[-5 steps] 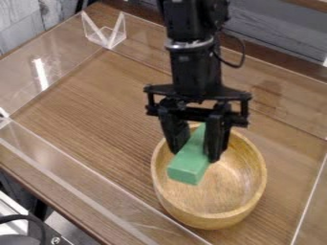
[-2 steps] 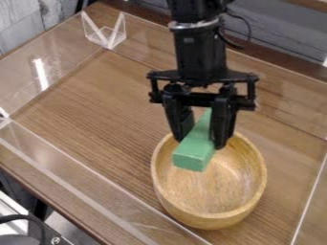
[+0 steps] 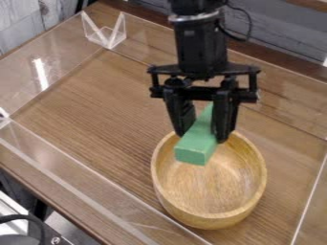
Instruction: Remove the green block from inside the brown bowl and put it on the table
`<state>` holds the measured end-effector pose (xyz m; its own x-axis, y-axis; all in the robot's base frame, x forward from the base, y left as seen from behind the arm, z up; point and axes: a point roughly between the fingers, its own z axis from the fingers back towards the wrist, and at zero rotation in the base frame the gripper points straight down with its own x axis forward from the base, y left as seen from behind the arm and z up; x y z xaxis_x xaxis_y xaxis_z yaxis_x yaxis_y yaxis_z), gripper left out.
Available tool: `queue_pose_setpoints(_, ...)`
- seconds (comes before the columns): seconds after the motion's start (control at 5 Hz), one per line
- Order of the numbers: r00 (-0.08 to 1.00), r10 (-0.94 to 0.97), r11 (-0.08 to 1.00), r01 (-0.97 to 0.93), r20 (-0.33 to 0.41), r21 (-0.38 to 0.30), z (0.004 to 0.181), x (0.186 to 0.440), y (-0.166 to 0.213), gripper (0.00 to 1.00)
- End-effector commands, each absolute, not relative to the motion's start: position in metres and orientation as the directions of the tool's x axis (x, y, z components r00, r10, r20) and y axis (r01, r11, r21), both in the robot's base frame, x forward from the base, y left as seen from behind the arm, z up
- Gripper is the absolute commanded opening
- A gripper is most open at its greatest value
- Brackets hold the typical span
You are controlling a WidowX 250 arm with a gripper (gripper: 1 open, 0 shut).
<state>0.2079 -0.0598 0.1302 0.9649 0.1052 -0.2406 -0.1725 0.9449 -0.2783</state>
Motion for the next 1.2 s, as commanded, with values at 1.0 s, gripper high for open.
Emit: queue_pose_setpoints(1.0, 0.975, 0.113, 0.933, -0.170, -0.191, -0.318, 0.1423, 0.2253, -0.0545, 0.00)
